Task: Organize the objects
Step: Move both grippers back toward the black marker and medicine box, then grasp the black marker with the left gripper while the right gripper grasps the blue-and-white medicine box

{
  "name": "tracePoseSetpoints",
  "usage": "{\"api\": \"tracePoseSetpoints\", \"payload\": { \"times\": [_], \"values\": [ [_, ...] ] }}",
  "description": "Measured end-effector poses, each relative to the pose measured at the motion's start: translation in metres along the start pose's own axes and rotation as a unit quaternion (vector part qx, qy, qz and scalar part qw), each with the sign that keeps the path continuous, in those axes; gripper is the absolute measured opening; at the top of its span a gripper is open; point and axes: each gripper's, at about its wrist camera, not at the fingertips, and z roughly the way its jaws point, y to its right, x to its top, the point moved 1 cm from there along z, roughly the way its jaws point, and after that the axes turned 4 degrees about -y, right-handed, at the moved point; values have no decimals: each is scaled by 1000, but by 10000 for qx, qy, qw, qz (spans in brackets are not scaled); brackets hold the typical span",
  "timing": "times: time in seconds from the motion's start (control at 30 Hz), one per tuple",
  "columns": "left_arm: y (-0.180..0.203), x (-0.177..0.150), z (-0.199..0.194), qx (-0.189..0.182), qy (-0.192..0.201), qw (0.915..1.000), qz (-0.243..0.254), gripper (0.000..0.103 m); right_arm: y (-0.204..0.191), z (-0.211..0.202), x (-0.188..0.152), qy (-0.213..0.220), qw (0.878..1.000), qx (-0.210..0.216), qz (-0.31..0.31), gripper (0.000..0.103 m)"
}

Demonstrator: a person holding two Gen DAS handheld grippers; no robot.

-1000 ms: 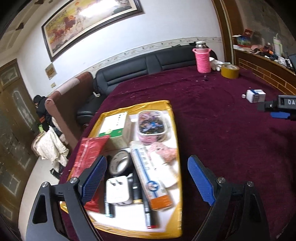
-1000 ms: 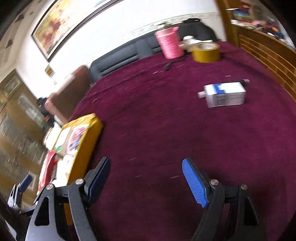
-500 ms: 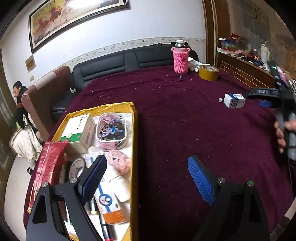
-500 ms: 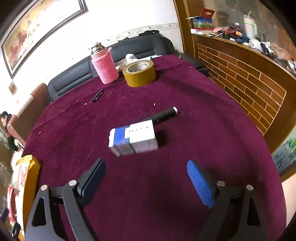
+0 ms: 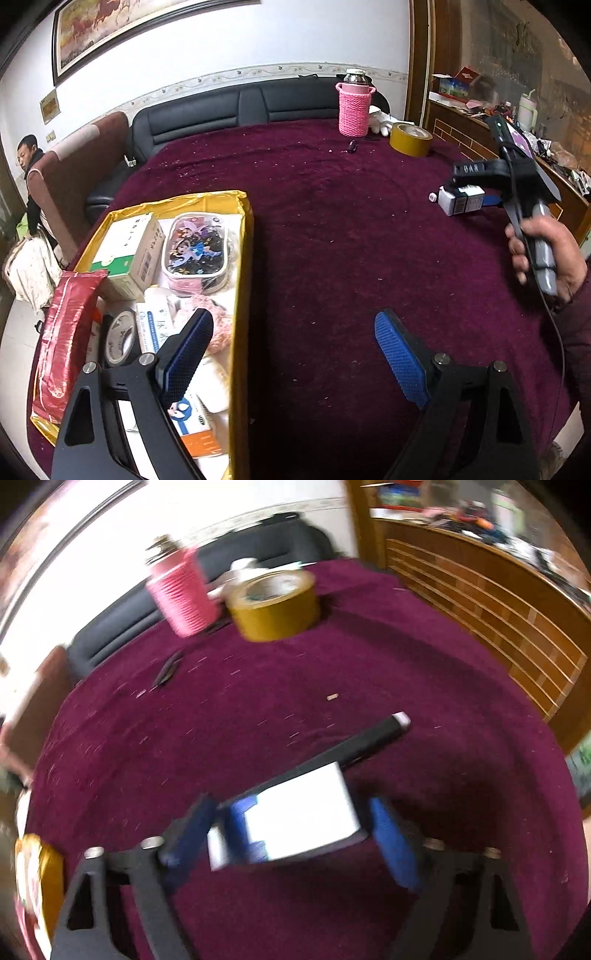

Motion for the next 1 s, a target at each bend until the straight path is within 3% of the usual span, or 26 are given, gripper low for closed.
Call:
{"api": "tracePoseSetpoints", "payload": {
  "times": [0.13, 0.23, 0.3, 0.4, 0.5, 0.57, 0.63, 0.67, 0.8, 0.87, 1.0],
  "values": [
    [10, 9, 2, -353, -64, 9993, -53, 89, -7, -17, -28, -300, 9964, 326, -725, 78],
    [21, 24, 7, -613, -61, 9981, -35, 89, -2, -18, -62, -1012, 9833, 766, -1301, 77],
    [31, 39, 15, -776, -40, 9970, -31, 89, 4, -32, -77, -855, 9810, 799, -1550, 79],
    [54, 68, 31, -1064, 89, 9941, 184, 88, 38, -47, -83, -537, 9841, 1402, -950, 83],
    [94, 99, 56, -1092, 207, 9904, 822, 88, 83, -54, -78, 5, 9871, 1598, 9, 88],
    [125, 118, 75, -1095, 177, 9854, 1288, 88, 111, -51, -77, 44, 9822, 1756, 662, 88],
    [155, 136, 94, -1218, 87, 9788, 1647, 88, 133, -51, -79, 63, 9668, 2256, 1200, 88],
    [169, 142, 103, -1241, 69, 9756, 1809, 86, 139, -52, -80, 66, 9620, 2384, 1327, 88],
    [222, 165, 142, -1354, -173, 9597, 2457, 52, 147, -53, -79, 14, 9550, 2575, 1471, 88],
    [245, 172, 165, -1434, -376, 9509, 2718, 47, 149, -53, -79, -9, 9536, 2623, 1478, 88],
    [271, 172, 195, -1745, -770, 9340, 3022, 47, 145, -48, -79, -21, 9482, 2747, 1592, 88]
  ]
}}
